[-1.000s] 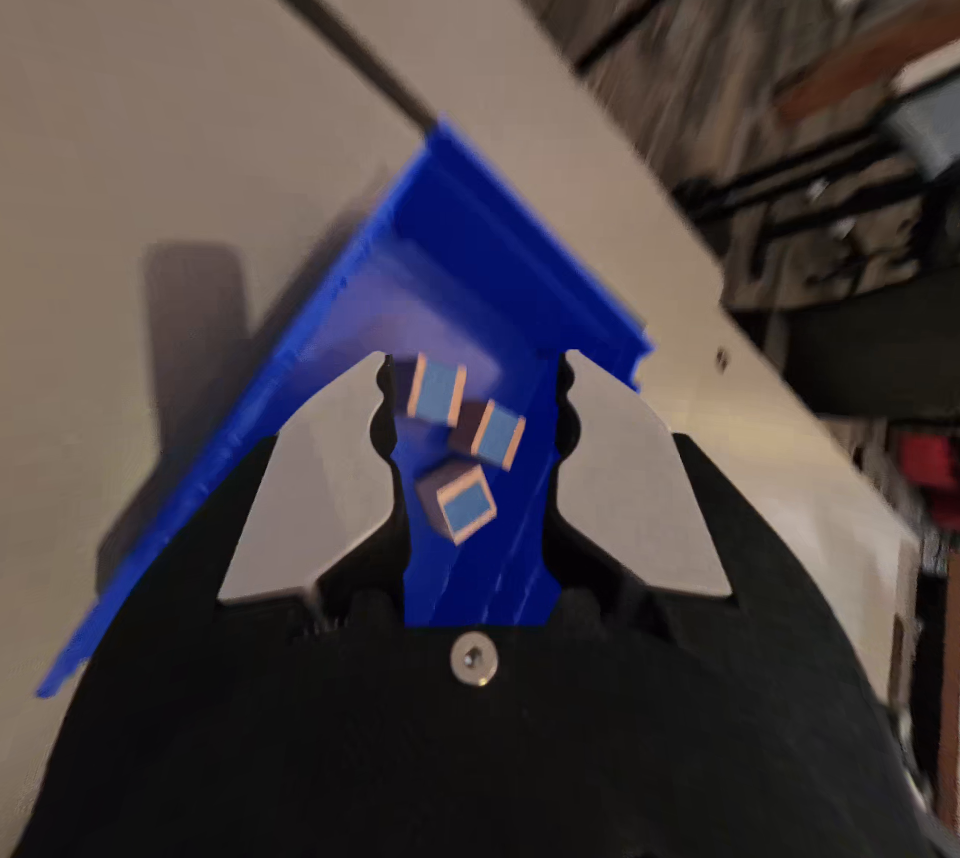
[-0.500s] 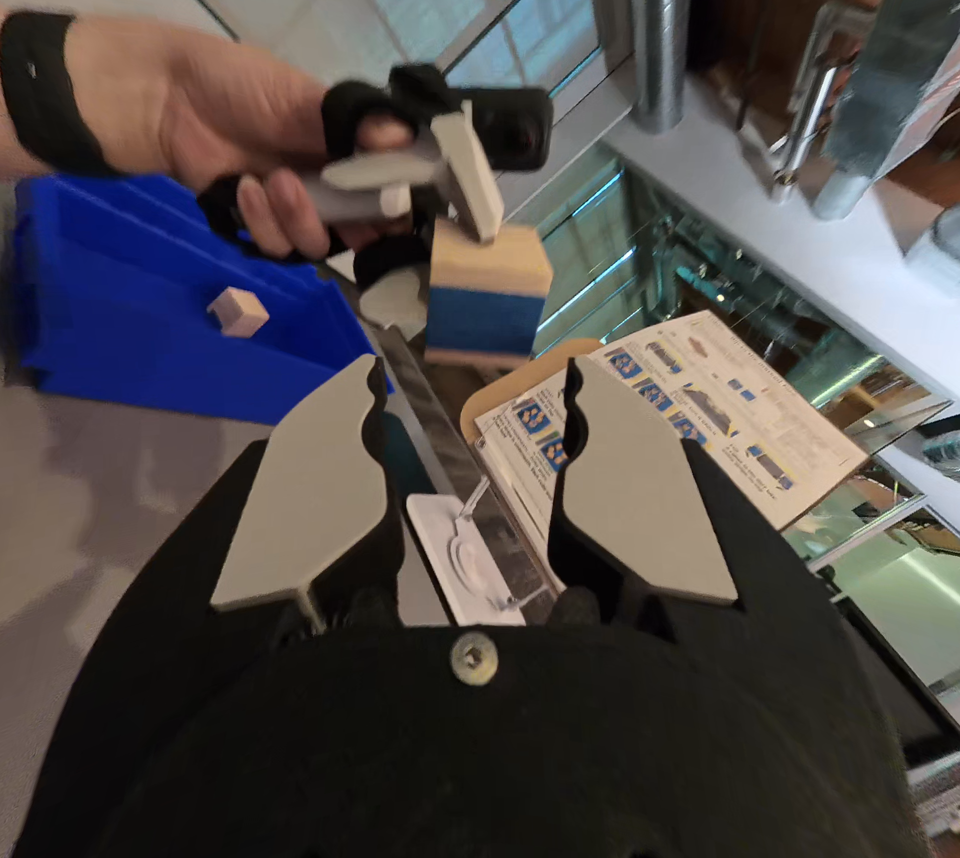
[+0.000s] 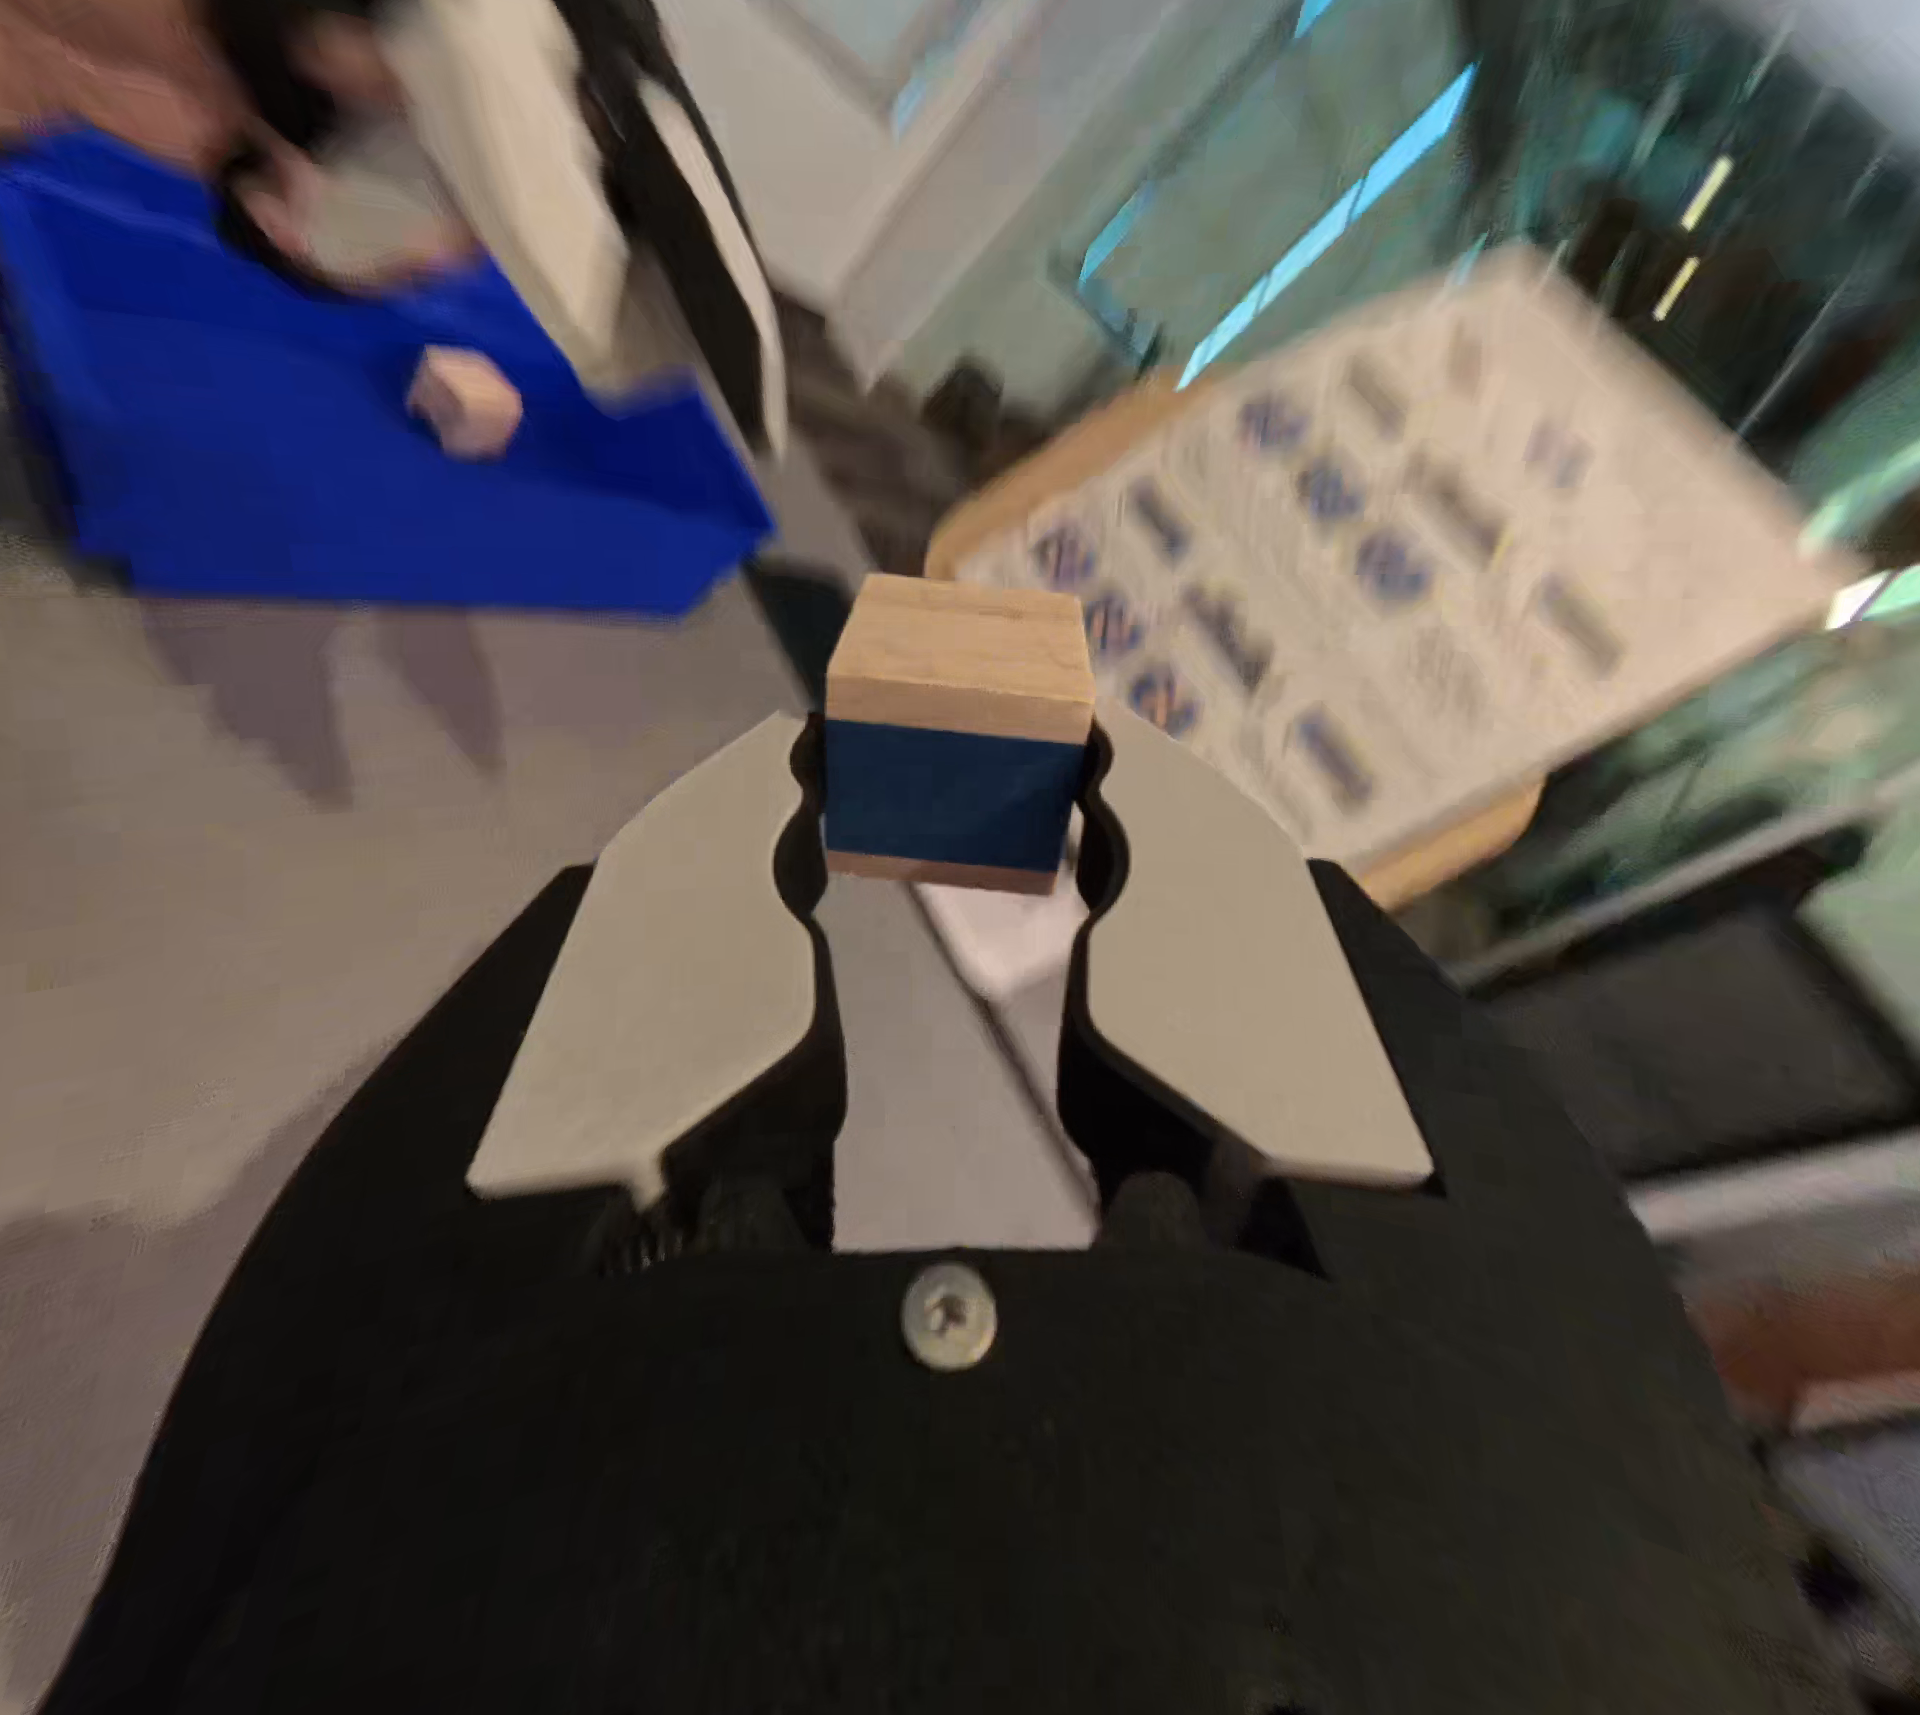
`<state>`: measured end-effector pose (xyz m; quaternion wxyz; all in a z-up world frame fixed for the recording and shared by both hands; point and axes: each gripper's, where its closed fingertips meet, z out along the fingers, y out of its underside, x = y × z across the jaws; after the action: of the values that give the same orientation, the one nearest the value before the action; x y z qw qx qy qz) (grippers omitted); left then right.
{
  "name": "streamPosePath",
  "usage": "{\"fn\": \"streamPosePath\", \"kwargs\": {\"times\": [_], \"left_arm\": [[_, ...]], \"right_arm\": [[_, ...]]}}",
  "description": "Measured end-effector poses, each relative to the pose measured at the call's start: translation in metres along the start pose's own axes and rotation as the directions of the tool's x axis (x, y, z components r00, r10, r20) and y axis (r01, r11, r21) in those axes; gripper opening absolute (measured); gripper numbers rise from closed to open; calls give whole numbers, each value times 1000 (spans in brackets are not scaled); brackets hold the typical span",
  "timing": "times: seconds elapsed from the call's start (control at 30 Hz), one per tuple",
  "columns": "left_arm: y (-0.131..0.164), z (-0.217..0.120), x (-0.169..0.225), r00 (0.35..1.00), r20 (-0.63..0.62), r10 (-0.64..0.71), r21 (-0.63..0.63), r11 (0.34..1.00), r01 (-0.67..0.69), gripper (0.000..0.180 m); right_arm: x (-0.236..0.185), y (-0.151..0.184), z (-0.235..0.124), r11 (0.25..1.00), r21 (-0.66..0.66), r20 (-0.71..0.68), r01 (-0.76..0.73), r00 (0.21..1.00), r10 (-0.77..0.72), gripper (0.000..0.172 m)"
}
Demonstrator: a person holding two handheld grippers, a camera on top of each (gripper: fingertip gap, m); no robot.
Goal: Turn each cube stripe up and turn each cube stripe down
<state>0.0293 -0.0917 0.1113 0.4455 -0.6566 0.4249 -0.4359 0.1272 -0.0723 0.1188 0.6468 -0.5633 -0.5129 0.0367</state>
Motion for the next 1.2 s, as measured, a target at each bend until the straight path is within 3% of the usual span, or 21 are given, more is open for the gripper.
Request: {"fn": "streamPosePath", "kwargs": {"times": [0.07,0.17,0.3,0.37,0.43,0.63,0.73,0.87,1.0,1.13,1.2], "left_arm": [[-6,-13,-10,991,113,66,24,997,-69,56],[-11,-29,-18,971,205,122,55,989,-137,52],[2,-43,-37,947,299,114,-35,993,-109,51],[13,-54,-52,922,369,119,-109,990,-85,51],[19,-71,-71,866,476,151,-168,983,-79,49],[64,-156,-140,558,777,291,-419,901,113,46],[87,-180,-166,502,824,262,-421,876,233,48],[116,-181,-193,525,841,128,-353,866,353,51],[139,-161,-207,580,814,23,-331,839,432,58],[163,-157,-218,629,754,191,-514,767,383,64],[179,-150,-215,713,649,266,-626,719,302,70]], "right_arm": [[26,63,-18,937,-271,52,-222,968,245,47],[47,172,-48,669,-603,-77,-435,866,493,47],[24,291,-78,256,-877,-186,-407,777,601,47],[5,319,-83,133,-929,-184,-345,743,644,48],[-1,336,-85,70,-946,-201,-316,743,638,48],[-5,356,-84,18,-955,-222,-295,757,614,47],[-10,358,-83,13,-961,-206,-275,751,628,48],[-3,352,-80,40,-954,-213,-296,767,605,50],[21,335,-80,100,-919,-269,-380,794,544,54],[32,311,-79,191,-892,-259,-410,809,528,56],[32,304,-78,218,-888,-242,-404,816,526,56]]}}
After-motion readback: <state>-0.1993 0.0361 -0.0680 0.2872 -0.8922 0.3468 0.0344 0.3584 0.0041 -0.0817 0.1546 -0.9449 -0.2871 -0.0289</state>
